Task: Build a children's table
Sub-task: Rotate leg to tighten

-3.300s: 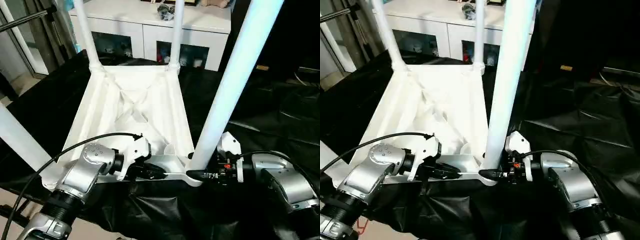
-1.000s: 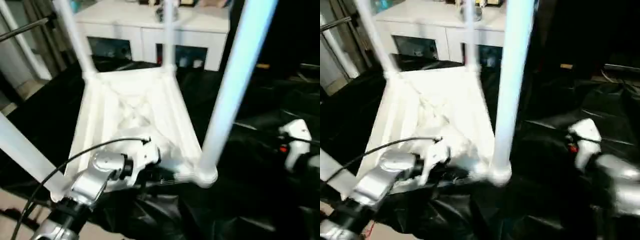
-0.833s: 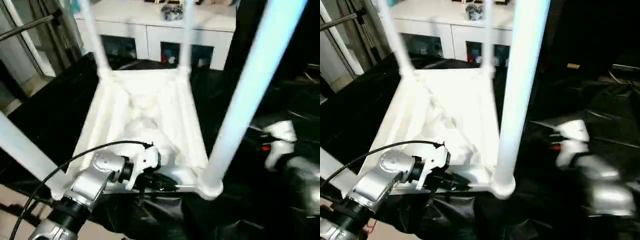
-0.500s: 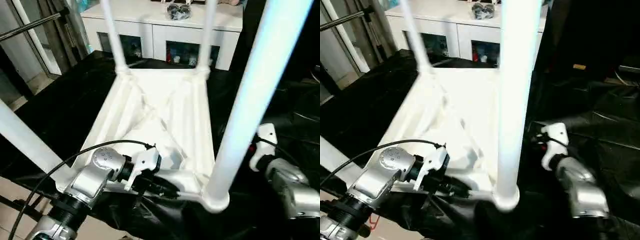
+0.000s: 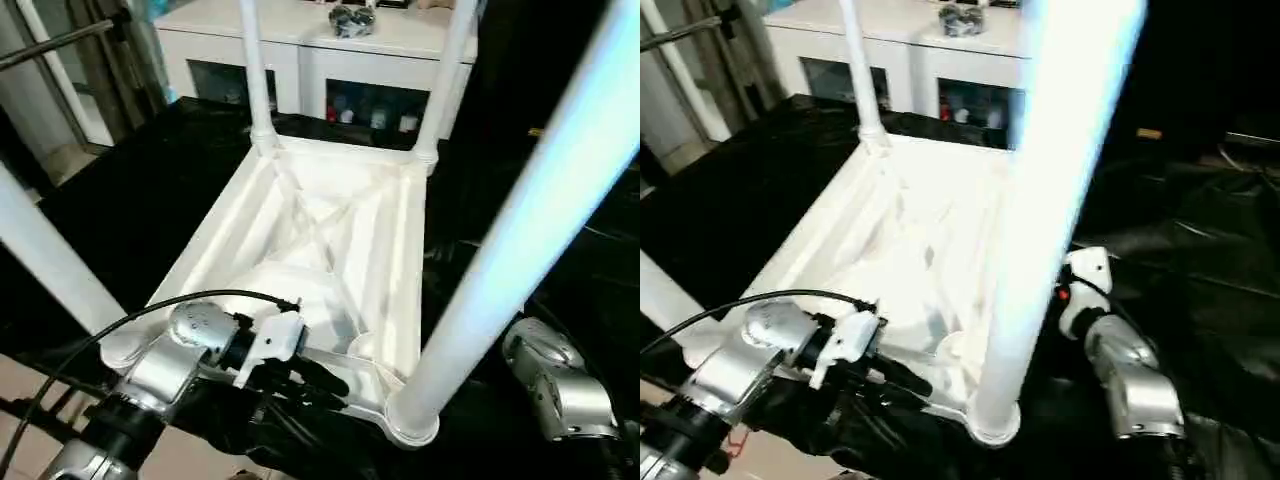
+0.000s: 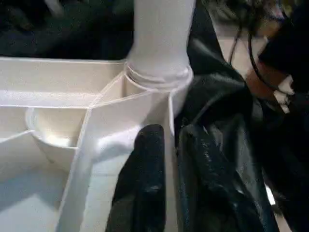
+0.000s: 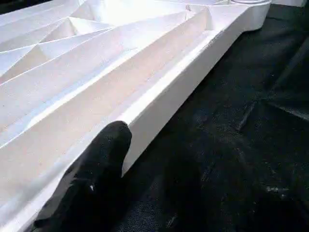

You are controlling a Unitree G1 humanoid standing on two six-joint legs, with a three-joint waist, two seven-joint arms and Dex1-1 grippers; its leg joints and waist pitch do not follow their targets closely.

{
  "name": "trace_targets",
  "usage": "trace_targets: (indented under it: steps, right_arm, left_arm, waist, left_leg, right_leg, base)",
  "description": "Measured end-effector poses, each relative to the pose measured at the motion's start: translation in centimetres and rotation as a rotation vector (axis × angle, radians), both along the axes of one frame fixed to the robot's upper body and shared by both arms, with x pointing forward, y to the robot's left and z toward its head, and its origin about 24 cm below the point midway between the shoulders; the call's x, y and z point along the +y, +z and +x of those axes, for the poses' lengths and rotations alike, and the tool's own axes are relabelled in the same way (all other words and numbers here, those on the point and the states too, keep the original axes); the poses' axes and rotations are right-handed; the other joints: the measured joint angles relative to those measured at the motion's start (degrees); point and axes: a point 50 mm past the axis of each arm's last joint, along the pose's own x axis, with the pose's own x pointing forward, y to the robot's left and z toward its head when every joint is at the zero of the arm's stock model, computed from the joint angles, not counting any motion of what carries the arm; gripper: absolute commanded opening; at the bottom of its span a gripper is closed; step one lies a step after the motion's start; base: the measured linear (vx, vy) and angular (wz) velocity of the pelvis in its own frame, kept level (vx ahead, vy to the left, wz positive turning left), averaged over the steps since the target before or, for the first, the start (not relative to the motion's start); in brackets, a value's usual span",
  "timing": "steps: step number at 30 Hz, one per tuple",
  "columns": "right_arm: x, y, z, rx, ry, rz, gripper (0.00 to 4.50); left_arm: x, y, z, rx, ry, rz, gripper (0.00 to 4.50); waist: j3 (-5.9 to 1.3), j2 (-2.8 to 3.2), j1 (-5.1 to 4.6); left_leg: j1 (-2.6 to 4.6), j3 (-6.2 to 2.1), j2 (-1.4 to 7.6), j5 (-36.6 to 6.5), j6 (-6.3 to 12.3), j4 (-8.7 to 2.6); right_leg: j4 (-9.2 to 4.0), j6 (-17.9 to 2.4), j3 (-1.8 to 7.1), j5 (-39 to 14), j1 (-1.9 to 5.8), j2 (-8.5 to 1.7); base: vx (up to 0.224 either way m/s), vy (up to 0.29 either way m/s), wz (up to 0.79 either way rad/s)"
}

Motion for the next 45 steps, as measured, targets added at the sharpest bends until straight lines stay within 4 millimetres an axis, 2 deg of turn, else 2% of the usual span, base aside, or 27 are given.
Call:
trace_targets:
  steps: [4, 7, 8, 11, 14, 17, 21, 25, 27, 30, 34, 40, 41, 42, 43, 44, 45]
  right_arm:
    - [0.1, 0.3, 0.0, -0.018, -0.037, -0.005, 2.90]
    - [0.0, 0.9, -0.3, -0.056, -0.102, -0.004, 2.90]
    - [-0.1, 1.1, -0.5, -0.065, -0.116, -0.009, 2.90]
    - [0.6, 1.6, -1.2, -0.095, -0.055, -0.062, 2.90]
    - [0.9, 1.6, -1.2, -0.100, -0.048, -0.069, 2.90]
    - [0.8, 1.5, -1.2, -0.100, -0.077, -0.072, 2.90]
    - [0.7, 1.3, -1.3, -0.092, -0.083, -0.076, 2.90]
    - [0.6, 0.6, -1.8, -0.036, -0.090, -0.070, 2.90]
    - [0.4, 0.4, -2.1, -0.014, -0.131, -0.093, 2.90]
    - [0.4, 0.4, -2.6, -0.033, -0.213, -0.106, 2.90]
    - [1.1, 0.2, -3.9, -0.054, -0.273, -0.052, 2.90]
    - [1.8, 0.0, -4.5, -0.043, -0.259, -0.029, 2.90]
    - [1.9, 0.0, -4.6, -0.044, -0.257, -0.025, 2.90]
    - [1.9, 0.2, -4.6, -0.048, -0.254, -0.021, 2.90]
    - [1.9, 0.2, -4.6, -0.048, -0.257, -0.016, 2.90]
    - [1.8, 0.0, -4.8, -0.042, -0.263, -0.017, 2.90]
    - [1.7, -0.1, -4.9, -0.035, -0.269, -0.019, 2.90]
  left_arm:
    - [1.3, 0.6, -0.3, -0.007, 0.121, -0.072, 1.35]
    - [2.3, 1.8, -0.2, -0.050, 0.299, -0.166, 1.48]
    - [2.6, 2.4, 0.3, -0.093, 0.402, -0.220, 1.77]
    - [3.7, 3.8, 1.9, -0.207, 0.754, -0.325, 1.87]
    - [5.4, 3.8, 2.1, -0.229, 0.967, -0.294, 1.87]
    - [5.9, 3.1, 0.5, -0.148, 1.034, -0.285, 1.87]
    - [6.2, 2.9, -0.9, -0.095, 1.061, -0.270, 1.87]
    - [7.4, 2.8, -0.7, -0.141, 1.264, -0.277, 1.87]
    - [7.7, 2.4, -0.4, -0.170, 1.426, -0.255, 1.87]
    - [7.4, 1.5, -0.7, -0.156, 1.561, -0.235, 1.87]
    - [6.2, 0.6, -1.6, -0.146, 1.570, -0.240, 1.87]
    - [5.2, 1.0, -1.6, -0.225, 1.533, -0.243, 1.87]
    - [5.2, 1.0, -1.5, -0.235, 1.544, -0.241, 1.87]
    - [5.2, 1.0, -1.5, -0.240, 1.553, -0.242, 1.87]
    - [5.2, 1.0, -1.5, -0.246, 1.558, -0.239, 1.87]
    - [5.2, 1.1, -1.5, -0.254, 1.558, -0.241, 1.87]
    - [5.2, 1.1, -1.5, -0.263, 1.559, -0.245, 1.87]
  waist:
    - [0.03, -0.05, -0.65]
    - [0.02, -0.01, -0.70]
    - [0.03, -0.02, -0.59]
    - [0.04, -0.06, -0.60]
    - [0.00, 0.03, -1.10]
    - [0.02, 0.00, -1.26]
    - [0.04, -0.04, -0.75]
    - [0.05, -0.05, -0.56]
    - [0.03, -0.01, -0.64]
    - [0.02, -0.01, -0.68]
    - [0.01, 0.05, -0.67]
    - [-0.02, 0.14, -0.71]
    - [-0.14, -0.06, -0.67]
    - [-0.21, -0.08, -0.20]
    - [-0.25, 0.04, 0.46]
    - [-0.23, 0.01, 1.14]
    - [-0.15, -0.10, 1.54]
  left_leg:
    - [-0.02, -0.02, 0.01, 0.0, -0.01, 0.02]
    - [-0.02, -0.03, 0.01, 0.0, -0.01, 0.04]
    - [-0.05, -0.03, 0.01, 0.0, -0.01, 0.05]
    - [0.01, -0.08, 0.03, 0.0, -0.02, 0.11]
    - [0.03, -0.18, 0.03, 0.0, -0.03, 0.12]
    - [0.00, -0.40, 0.04, 0.0, -0.04, 0.12]
    - [-0.06, -0.55, 0.05, 0.0, -0.04, 0.08]
    - [-0.10, -0.55, 0.03, 0.0, -0.04, 0.11]
    - [-0.08, -0.56, 0.00, 0.0, -0.04, 0.14]
    - [-0.10, -0.60, 0.00, 0.0, -0.05, 0.15]
    - [-0.13, -0.70, 0.00, 0.0, -0.06, 0.10]
    - [-0.17, -0.67, -0.05, 0.0, -0.05, 0.10]
    - [0.07, 0.19, 0.16, -0.1, -0.01, 0.23]
    - [0.08, 0.79, 0.16, -0.3, 0.01, 0.56]
    - [0.00, 0.90, -0.06, -0.9, 0.49, 1.15]
    - [-0.13, 0.86, -0.60, -2.1, 1.69, 2.62]
    - [-0.27, 0.29, -1.35, -2.8, 2.76, 3.55]
  right_leg:
    - [-0.03, 0.0, -0.02, 0.0, 0.00, 0.01]
    - [-0.05, 0.0, -0.03, 0.0, 0.00, 0.07]
    - [-0.06, 0.0, -0.04, 0.0, 0.00, 0.07]
    - [-0.06, 0.0, -0.05, 0.0, 0.12, 0.11]
    - [-0.05, 0.0, -0.01, 0.0, 0.13, 0.20]
    - [-0.08, 0.0, 0.03, 0.0, 0.11, 0.35]
    - [-0.08, 0.0, -0.01, 0.0, 0.09, 0.46]
    - [-0.09, 0.1, 0.07, 0.0, 0.14, 0.46]
    - [-0.13, 0.1, 0.11, -0.1, 0.21, 0.46]
    - [-0.16, 0.4, 0.10, -0.3, 0.21, 0.47]
    - [-0.17, 0.6, 0.07, -0.3, 0.20, 0.50]
    - [-0.23, 0.6, 0.11, -0.3, 0.20, 0.45]
    - [-0.19, 0.7, 1.26, -0.4, -0.48, 0.82]
    - [0.02, 1.0, 2.85, -0.3, -0.68, 1.43]
    - [0.02, 1.4, 4.42, -0.1, -0.91, 1.89]
    - [-0.02, 2.1, 6.95, -0.1, -1.02, 2.69]
    - [-0.04, 2.8, 8.63, 0.0, -0.96, 2.86]
  base:
    - [0.000, 0.000, 0.00]
    - [0.000, 0.000, 0.00]
    - [0.000, 0.000, 0.00]
    - [0.000, 0.000, 0.00]
    - [0.000, 0.000, 0.00]
    - [0.000, 0.000, 0.00]
    - [0.000, 0.000, 0.00]
    - [0.000, 0.000, 0.00]
    - [0.000, 0.000, 0.00]
    - [0.000, 0.000, 0.00]
    - [0.000, 0.000, 0.00]
    - [0.000, 0.000, 0.00]
    - [0.000, 0.000, 0.00]
    - [-0.014, 0.032, -0.29]
    - [0.017, 0.080, -0.48]
    - [0.017, 0.080, -0.48]
    - [-0.003, 0.156, -0.48]
